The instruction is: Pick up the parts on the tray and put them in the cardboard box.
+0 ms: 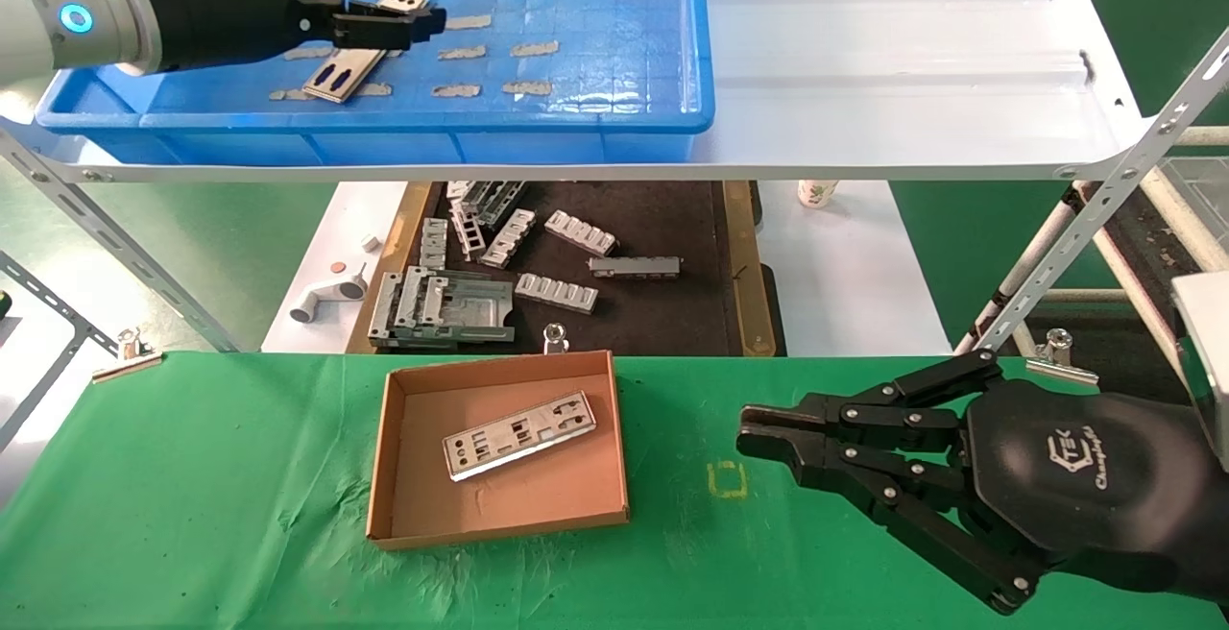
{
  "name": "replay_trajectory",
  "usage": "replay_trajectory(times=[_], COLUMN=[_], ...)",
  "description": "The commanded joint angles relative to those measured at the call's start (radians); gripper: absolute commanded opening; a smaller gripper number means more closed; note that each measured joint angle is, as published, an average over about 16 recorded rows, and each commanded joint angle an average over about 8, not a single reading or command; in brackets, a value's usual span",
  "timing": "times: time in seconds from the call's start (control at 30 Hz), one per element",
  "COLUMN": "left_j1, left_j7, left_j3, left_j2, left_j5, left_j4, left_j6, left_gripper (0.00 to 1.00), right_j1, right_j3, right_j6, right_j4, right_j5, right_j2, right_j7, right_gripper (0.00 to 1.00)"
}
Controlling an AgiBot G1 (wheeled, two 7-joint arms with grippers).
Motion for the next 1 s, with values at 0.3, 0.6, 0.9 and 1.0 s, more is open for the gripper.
replay_trajectory(times=[0.3, 0.6, 0.9, 1.0], left_j1=[-0.017, -0.009, 0.001, 0.004], left_j7=[0.010, -0.002, -0.006, -0.007], left_j3=[0.011, 0.014, 0.014, 0.015], left_j2=[0.032, 0.054, 0.067, 0.070], left_j5=[0.018, 0.023, 0.024, 0.024], left_j4=[0.080, 0.109, 0.112, 0.112], left_j6=[-0.070, -0.123, -0.165, -0.180], left_gripper=[0.98, 0.24, 0.00, 0.00], right_j1=[0.000, 0.000, 0.000, 0.000], right_j3=[0.000, 0.000, 0.000, 0.000], right_j6=[0.000, 0.000, 0.000, 0.000], right_j4=[0.000, 0.000, 0.000, 0.000], right_j5=[0.000, 0.000, 0.000, 0.000], right_j2=[0.000, 0.000, 0.000, 0.000], right_j7=[0.000, 0.000, 0.000, 0.000], right_gripper=[0.00, 0.00, 0.00, 0.00])
